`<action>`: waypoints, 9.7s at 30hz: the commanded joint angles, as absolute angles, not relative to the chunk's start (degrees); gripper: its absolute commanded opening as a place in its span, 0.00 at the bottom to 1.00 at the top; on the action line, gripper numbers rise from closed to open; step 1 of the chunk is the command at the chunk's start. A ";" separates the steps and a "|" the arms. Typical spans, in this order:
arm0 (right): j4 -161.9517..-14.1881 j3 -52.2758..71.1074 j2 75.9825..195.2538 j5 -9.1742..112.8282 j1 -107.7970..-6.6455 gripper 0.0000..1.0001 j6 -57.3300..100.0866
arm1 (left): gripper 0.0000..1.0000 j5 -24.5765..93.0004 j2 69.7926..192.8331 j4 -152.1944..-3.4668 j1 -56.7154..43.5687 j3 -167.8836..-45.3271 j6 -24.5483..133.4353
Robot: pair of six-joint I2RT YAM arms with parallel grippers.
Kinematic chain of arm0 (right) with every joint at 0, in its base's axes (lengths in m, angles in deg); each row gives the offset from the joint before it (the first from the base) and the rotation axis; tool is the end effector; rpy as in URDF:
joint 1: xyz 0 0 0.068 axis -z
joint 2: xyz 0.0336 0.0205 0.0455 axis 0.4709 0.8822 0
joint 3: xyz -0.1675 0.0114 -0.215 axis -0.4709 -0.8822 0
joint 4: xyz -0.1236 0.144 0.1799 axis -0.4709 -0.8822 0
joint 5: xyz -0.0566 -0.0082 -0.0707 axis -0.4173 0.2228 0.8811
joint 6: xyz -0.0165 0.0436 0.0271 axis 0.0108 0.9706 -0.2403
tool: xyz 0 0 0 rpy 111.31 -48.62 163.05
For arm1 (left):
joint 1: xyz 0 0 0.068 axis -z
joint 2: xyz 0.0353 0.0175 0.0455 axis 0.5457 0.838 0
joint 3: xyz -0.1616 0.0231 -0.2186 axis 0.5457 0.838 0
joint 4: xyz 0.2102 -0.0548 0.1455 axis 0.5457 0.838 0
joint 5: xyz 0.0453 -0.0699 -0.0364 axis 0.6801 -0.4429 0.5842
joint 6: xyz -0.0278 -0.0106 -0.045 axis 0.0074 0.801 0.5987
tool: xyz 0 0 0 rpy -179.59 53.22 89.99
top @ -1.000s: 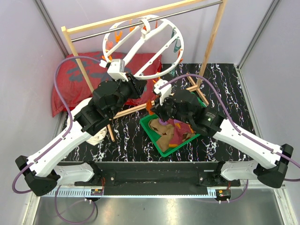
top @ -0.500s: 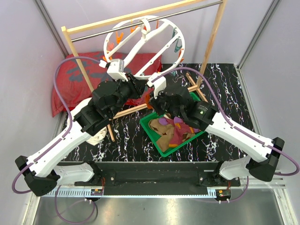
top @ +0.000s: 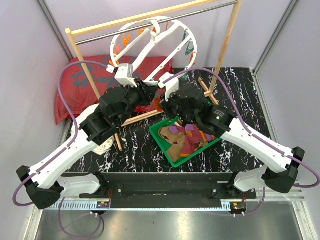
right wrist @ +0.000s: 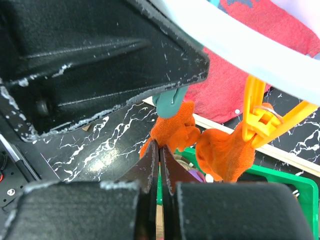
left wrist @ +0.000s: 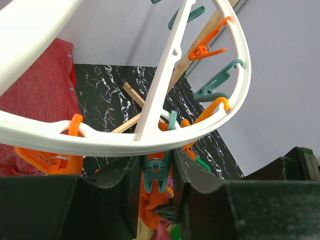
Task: Clip the socks to the hanger
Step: Clamp the sock onto the hanger, then open the clamp at the hanger.
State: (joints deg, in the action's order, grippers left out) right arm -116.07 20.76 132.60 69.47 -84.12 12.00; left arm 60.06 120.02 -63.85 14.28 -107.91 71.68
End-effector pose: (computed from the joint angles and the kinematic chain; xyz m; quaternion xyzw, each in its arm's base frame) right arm 0.1732 0.2461 0.4323 -0.3547 0.7349 0.1944 0.5444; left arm 0.1737 -0.1726 0.4453 0.0106 0.7217 -0.3345 0.6059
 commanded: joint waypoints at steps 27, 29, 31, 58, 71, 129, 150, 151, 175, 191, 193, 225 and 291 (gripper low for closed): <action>-114.99 26.33 133.55 70.19 -83.82 0.00 10.26 | 0.00 63.56 120.42 -66.23 15.97 -107.12 69.23; -115.07 26.24 133.55 69.93 -83.73 0.00 10.17 | 0.00 63.83 120.42 -66.23 16.06 -106.95 69.14; -114.98 26.16 133.55 69.67 -83.73 0.00 10.08 | 0.00 64.01 120.51 -66.23 16.15 -107.12 69.14; -112.17 25.98 132.85 71.86 -83.64 0.00 10.26 | 0.00 65.76 121.39 -65.62 17.73 -107.56 68.97; -110.77 26.16 132.85 71.42 -83.64 0.00 11.05 | 0.61 65.94 120.42 -65.71 17.90 -107.47 68.97; -80.01 7.79 127.05 20.89 -54.99 0.66 20.45 | 0.72 65.24 115.94 -57.36 6.30 -110.20 65.54; -74.20 5.15 128.02 13.68 -55.51 0.16 26.08 | 0.73 61.20 119.89 -56.13 2.35 -115.73 65.36; -74.29 5.06 127.75 13.85 -55.69 0.14 26.08 | 0.73 61.19 120.07 -56.04 2.17 -115.91 65.19; -65.77 4.45 131.96 14.21 -56.66 0.53 24.23 | 0.73 59.17 120.94 -53.58 0.68 -117.76 65.63; -54.96 -0.30 132.85 20.44 -57.45 0.56 26.43 | 0.73 57.42 122.00 -53.14 0.41 -118.20 66.51; -54.26 -0.83 132.93 20.79 -57.54 0.54 26.69 | 0.73 57.41 122.09 -53.14 0.41 -118.20 66.51; -65.22 -0.04 127.75 37.03 -68.95 0.00 19.05 | 0.82 55.57 116.03 -46.47 0.33 -121.97 65.98; -83.77 -2.84 125.38 64.03 -78.63 0.60 22.63 | 0.00 61.72 122.70 -59.02 12.72 -115.57 67.21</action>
